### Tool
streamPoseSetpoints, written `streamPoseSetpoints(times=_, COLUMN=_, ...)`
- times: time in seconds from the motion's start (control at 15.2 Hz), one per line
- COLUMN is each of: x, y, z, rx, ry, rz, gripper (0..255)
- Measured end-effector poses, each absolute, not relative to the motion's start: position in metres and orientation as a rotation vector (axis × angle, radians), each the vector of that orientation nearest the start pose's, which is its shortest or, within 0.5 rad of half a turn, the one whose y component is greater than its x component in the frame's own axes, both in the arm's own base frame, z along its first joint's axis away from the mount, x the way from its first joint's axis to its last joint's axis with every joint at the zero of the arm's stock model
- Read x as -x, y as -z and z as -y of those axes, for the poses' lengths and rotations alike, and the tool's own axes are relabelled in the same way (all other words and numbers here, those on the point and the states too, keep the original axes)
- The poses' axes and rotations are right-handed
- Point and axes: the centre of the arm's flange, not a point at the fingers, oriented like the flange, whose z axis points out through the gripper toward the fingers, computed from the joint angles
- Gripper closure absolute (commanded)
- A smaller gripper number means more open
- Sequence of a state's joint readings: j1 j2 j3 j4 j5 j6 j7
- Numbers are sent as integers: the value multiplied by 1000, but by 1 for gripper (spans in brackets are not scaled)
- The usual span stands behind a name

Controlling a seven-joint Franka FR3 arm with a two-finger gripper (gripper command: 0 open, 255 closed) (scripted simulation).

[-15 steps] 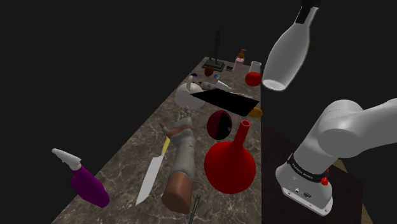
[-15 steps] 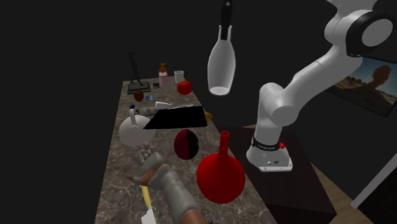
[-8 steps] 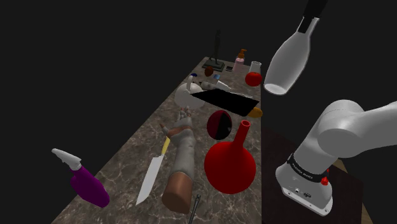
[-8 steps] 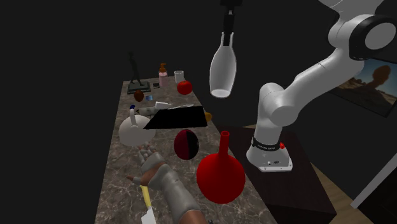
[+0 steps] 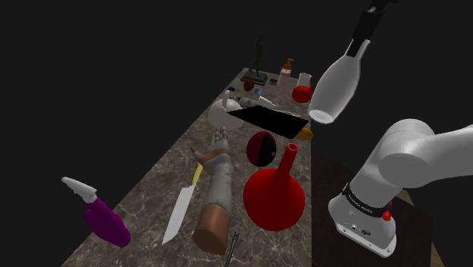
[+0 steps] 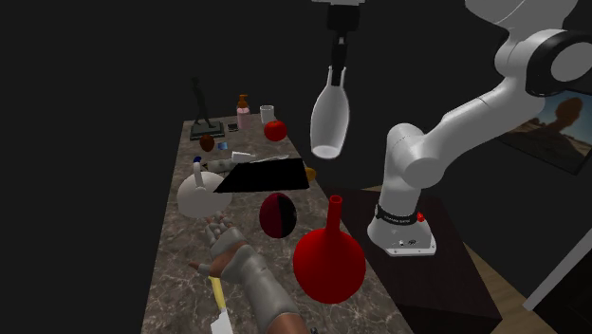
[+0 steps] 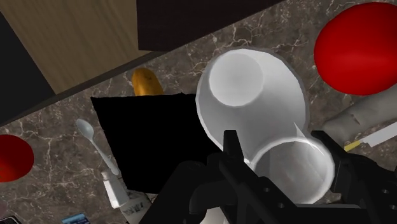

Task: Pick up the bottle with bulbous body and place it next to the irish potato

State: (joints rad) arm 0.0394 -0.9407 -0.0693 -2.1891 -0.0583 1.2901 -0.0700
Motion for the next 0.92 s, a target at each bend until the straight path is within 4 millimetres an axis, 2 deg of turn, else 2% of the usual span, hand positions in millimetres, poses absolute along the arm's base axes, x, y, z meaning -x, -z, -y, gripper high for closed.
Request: streamPoseSetpoints(times=0.92, x=-224, y=-608, z=28, rx=3141, ry=63, rz=78, gripper=255)
